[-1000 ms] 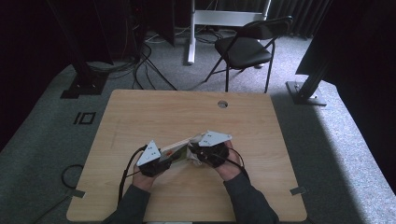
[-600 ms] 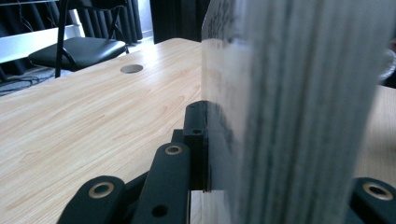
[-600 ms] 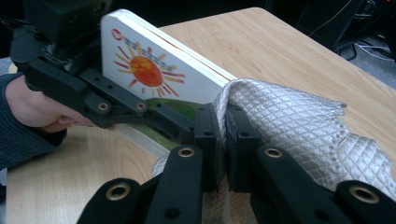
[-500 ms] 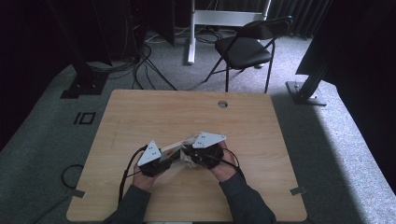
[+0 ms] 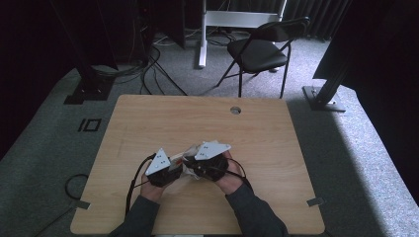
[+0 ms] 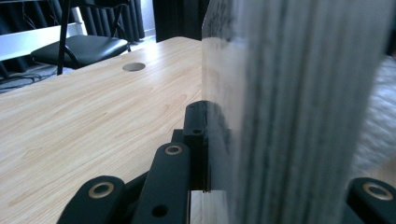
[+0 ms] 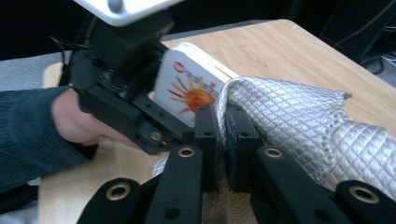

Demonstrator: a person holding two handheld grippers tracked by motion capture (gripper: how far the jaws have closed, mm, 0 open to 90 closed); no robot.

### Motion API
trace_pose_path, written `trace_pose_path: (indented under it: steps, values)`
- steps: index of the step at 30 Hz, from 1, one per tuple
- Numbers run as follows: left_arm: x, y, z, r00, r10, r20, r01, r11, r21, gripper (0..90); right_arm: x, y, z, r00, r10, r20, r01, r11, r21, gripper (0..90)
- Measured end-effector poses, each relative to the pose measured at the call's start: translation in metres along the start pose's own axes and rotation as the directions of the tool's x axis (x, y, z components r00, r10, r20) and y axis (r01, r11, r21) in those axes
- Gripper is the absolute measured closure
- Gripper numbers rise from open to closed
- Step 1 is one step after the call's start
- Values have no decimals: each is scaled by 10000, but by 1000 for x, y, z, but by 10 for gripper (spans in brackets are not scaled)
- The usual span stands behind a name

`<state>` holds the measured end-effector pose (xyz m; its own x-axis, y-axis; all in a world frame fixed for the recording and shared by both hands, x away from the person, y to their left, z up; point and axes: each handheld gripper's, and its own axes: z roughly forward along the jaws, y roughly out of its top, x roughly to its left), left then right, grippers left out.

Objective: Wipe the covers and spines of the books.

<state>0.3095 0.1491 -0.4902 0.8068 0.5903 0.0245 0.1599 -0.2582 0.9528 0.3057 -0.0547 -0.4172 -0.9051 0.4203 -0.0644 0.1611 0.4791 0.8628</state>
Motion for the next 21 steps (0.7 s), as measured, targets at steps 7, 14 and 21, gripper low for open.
trace_pose_path:
  steps: [7,14,21]
  values:
    - [0,0,0,10000,3,27,-3,10000,6,780,6,5,4,9995,-128,-285,126,9999,-69,850]
    - [0,0,0,9999,86,83,-87,9999,52,781,11,8,5,9974,-490,-526,484,9988,-111,849]
    - [-1,0,2,9998,154,125,-155,9998,103,780,13,9,6,9946,-768,-696,762,9970,-119,849]
